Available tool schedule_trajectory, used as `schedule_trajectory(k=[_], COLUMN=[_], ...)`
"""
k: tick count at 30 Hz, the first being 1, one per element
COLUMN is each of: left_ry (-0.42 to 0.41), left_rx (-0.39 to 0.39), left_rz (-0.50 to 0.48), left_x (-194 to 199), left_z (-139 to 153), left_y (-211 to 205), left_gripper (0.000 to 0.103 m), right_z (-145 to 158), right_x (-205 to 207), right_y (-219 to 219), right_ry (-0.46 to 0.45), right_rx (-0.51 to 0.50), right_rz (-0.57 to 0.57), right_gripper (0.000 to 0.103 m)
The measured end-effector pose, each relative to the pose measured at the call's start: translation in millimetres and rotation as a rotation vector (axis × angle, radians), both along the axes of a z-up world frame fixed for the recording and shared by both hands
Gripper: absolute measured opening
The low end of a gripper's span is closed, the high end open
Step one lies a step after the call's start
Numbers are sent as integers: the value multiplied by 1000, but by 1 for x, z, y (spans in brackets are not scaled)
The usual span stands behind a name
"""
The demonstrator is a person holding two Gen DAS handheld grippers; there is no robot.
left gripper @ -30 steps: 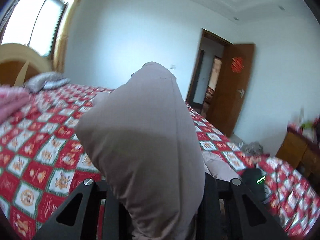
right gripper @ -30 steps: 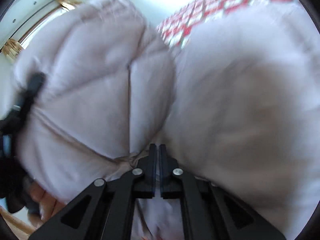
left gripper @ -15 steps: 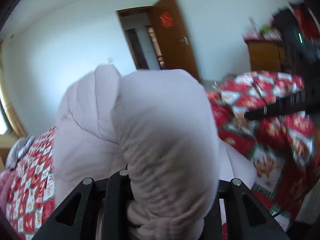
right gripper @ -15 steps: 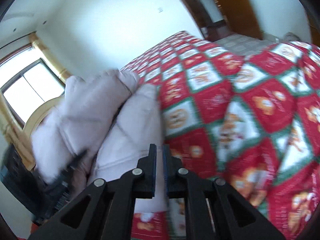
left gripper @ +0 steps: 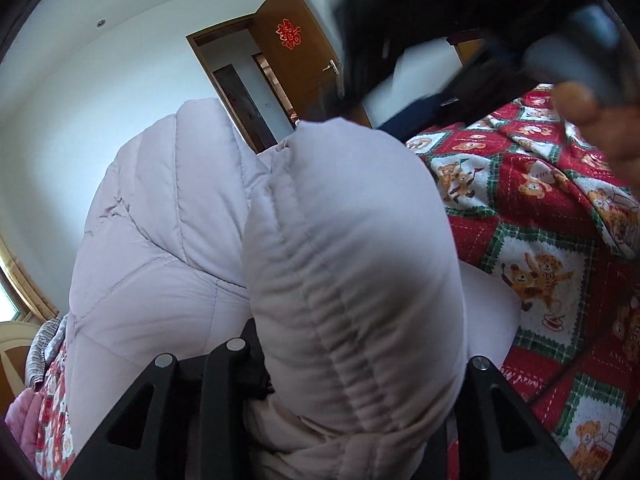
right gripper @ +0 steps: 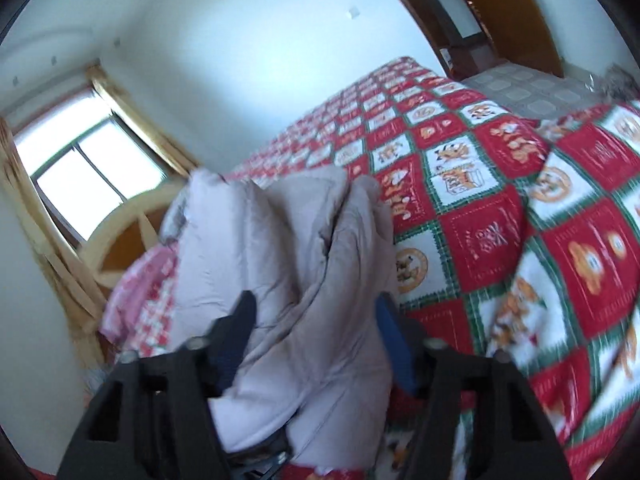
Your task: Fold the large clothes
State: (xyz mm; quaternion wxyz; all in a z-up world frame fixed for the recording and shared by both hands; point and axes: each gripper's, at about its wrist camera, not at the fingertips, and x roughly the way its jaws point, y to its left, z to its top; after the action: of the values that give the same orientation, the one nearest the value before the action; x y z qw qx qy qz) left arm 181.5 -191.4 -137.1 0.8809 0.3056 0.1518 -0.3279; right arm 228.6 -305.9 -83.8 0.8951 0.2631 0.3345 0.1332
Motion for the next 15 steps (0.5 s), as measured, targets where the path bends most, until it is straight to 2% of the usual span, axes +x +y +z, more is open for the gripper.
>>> schedule_trajectory(k=[1,4,10,13,15], left_ry=[0,-31,-106,-57,6], left_rx=[9,68,198,151,64], left_rz=[1,-14,-112,-146,-172], left_x=[2,-3,-32,-41,-46], left_z=[2,3,6,21,39], left_y=[6,18,43,66,91], left_gripper=[40,47,50,55,59], right_z=[-7,-27,-60,-62,-60], right_x=[9,20,24,20,14], right_y=[8,25,28,30,30], right_ry=[38,124,139,129,131], right_rx=[-46,-175,-153,-173,-162], right_rz=[18,36,42,37,35], right_gripper=[20,18,17,17,17])
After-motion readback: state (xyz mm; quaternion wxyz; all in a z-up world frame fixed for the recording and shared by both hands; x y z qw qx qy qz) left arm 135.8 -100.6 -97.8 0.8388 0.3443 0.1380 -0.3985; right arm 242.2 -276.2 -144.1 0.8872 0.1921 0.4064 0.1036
